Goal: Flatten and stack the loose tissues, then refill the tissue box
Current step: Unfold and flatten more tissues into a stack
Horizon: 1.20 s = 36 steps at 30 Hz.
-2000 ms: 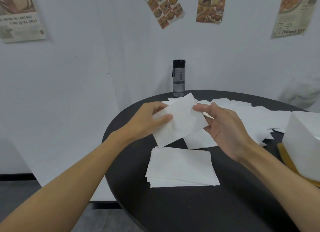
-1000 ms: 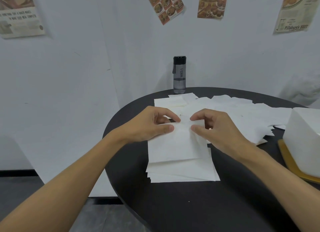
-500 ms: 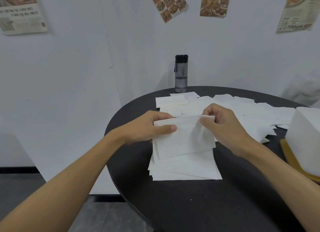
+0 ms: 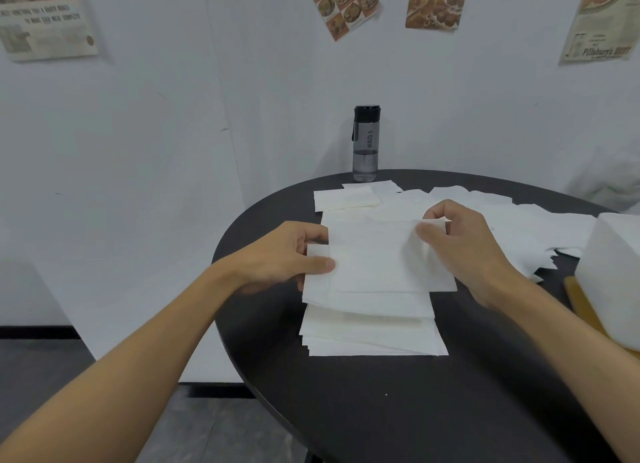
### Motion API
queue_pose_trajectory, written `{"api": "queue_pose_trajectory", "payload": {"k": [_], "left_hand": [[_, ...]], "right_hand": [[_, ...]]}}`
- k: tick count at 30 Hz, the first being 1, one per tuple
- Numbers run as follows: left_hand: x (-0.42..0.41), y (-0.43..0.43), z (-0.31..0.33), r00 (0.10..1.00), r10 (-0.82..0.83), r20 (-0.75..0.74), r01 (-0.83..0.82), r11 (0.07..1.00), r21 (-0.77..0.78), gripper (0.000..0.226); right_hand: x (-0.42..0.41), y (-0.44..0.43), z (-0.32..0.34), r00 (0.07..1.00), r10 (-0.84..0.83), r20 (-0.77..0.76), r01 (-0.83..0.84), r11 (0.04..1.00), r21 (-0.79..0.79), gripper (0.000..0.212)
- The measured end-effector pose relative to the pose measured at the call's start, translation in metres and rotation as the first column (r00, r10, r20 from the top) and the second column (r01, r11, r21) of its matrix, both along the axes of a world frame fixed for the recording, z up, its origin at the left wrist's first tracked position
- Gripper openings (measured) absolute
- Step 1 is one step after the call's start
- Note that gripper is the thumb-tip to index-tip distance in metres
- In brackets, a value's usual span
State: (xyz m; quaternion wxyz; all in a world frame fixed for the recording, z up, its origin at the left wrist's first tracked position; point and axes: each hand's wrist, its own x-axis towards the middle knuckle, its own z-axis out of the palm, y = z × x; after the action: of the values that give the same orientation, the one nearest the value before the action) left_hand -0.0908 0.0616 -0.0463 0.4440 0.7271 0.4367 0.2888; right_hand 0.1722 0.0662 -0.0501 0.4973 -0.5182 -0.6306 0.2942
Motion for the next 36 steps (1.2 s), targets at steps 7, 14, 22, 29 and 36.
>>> {"api": "queue_pose_trajectory", "payload": {"k": [7,14,22,29,36], "left_hand": [[-0.001,-0.001,-0.011,0.958,0.000,-0.287,0.034,0.993,0.113,0.023],[0.003,-0.001,-0.013,0.969,0.219,-0.117,-0.184,0.950,0.252,0.008],[0.000,-0.006,-0.018,0.978,0.149,-0.147,-0.108,0.961,0.254,0.010],[-0.001,-0.006,-0.028,0.935,0.094,-0.341,-0.004,0.967,0.256,0.019],[0.001,0.008,-0.029,0.948,0.151,-0.280,-0.065,0.953,0.295,0.003]], "right_hand": [[-0.001,-0.004,-0.004,0.941,0.156,0.300,-0.129,0.986,-0.111,0.011],[-0.001,-0.005,-0.002,0.974,0.210,0.090,-0.197,0.971,-0.135,0.010],[0.000,-0.004,-0.011,0.848,0.389,0.358,-0.320,0.917,-0.239,0.004],[0.003,-0.006,-0.014,0.695,0.460,0.553,-0.314,0.886,-0.343,0.027],[0.002,-0.004,-0.020,0.730,0.449,0.516,-0.329,0.892,-0.310,0.014]]}}
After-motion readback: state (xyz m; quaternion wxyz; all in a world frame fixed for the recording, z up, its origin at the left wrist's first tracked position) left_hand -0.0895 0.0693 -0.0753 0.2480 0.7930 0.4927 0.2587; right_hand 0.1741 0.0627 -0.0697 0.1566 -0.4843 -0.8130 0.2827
